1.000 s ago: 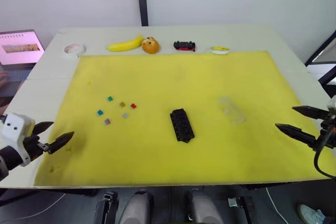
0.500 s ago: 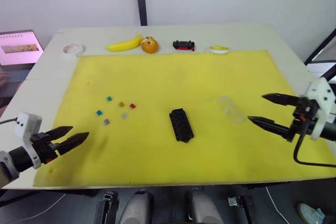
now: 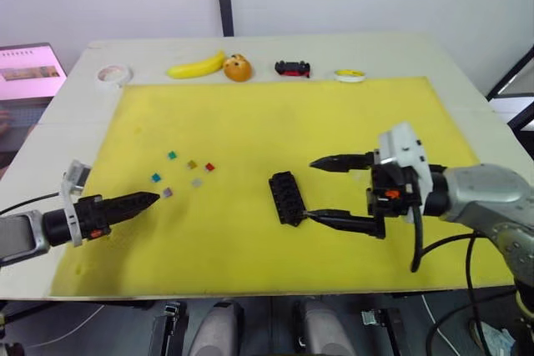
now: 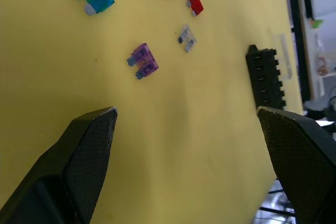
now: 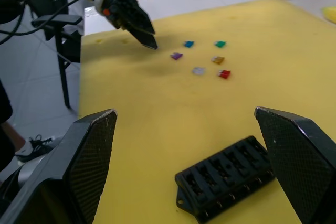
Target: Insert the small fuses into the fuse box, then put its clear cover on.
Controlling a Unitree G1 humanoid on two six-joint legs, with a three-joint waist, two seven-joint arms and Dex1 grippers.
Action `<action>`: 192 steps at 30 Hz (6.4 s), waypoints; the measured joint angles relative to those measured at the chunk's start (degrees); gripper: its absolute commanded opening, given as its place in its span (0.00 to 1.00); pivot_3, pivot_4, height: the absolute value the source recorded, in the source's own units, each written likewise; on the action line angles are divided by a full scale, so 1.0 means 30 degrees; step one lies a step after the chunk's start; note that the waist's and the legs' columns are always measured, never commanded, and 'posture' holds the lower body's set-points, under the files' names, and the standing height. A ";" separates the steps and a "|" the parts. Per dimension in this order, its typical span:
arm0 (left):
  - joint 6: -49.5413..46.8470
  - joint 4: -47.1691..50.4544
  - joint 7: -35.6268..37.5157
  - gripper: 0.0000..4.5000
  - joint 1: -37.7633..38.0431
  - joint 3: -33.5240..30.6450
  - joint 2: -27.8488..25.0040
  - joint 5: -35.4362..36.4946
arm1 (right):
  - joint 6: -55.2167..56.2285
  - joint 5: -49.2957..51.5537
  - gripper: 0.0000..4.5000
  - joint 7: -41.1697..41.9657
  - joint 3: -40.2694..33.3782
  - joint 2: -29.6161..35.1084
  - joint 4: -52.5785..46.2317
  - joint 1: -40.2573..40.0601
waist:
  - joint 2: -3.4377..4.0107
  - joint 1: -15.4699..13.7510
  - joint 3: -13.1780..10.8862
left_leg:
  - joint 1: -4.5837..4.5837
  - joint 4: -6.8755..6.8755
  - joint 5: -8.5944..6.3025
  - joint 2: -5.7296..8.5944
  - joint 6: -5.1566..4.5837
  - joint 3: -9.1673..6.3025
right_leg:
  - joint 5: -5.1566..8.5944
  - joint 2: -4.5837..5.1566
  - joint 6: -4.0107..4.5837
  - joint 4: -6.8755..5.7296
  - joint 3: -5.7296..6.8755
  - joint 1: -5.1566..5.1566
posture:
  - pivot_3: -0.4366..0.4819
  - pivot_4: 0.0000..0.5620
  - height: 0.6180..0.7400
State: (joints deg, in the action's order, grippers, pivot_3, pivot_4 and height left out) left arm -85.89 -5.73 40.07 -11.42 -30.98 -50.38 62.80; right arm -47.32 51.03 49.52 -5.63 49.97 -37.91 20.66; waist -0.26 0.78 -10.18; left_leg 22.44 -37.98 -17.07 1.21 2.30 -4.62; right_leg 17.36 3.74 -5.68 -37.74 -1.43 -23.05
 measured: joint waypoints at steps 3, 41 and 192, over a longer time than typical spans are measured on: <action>-0.0590 -0.1056 -0.0982 1.00 -0.0949 -0.0132 0.0669 -0.0258 | 0.0096 -0.0284 0.99 0.0015 0.0949 -0.0304 0.0010 0.0136 | -0.0001 -0.0007 0.0001 | -0.0001 -0.0011 0.0009 0.0005 0.0014 0.0002 | 0.0000 0.0006 0.0000 -0.0032 -0.0006 -0.0003 | 0.48 0.27 1.00; -0.2021 -0.5162 -0.4756 1.00 -0.3435 -0.1490 0.2895 0.1685 | 0.1078 -0.4029 0.99 0.0536 0.4054 -0.2469 0.2293 0.2170 | -0.0019 -0.0128 0.0018 | 0.0000 -0.0015 0.0068 0.0070 0.0108 -0.0026 | -0.0001 0.0048 0.0000 -0.0117 -0.0001 -0.0038 | 0.48 0.27 1.00; 0.1139 -0.0370 -0.9848 0.00 -0.5494 0.1179 0.5807 1.3103 | -0.4187 0.4708 1.00 -0.8799 -0.0471 -0.7058 0.0903 -0.0061 | -0.0063 -0.0006 0.0023 | 0.0003 -0.0020 0.0089 0.0124 0.0133 -0.0071 | -0.0001 0.0121 -0.0006 -0.0127 0.0021 -0.0035 | 0.48 0.27 1.00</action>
State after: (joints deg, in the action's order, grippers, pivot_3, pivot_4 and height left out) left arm -82.48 -6.84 10.53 -27.90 -27.44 -32.96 102.11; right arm -59.88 65.16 23.12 -7.05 28.80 -35.20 20.48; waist -0.45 0.76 -10.11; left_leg 22.45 -38.04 -16.80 1.58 2.70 -4.84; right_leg 17.35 4.11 -5.70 -38.12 -1.37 -23.15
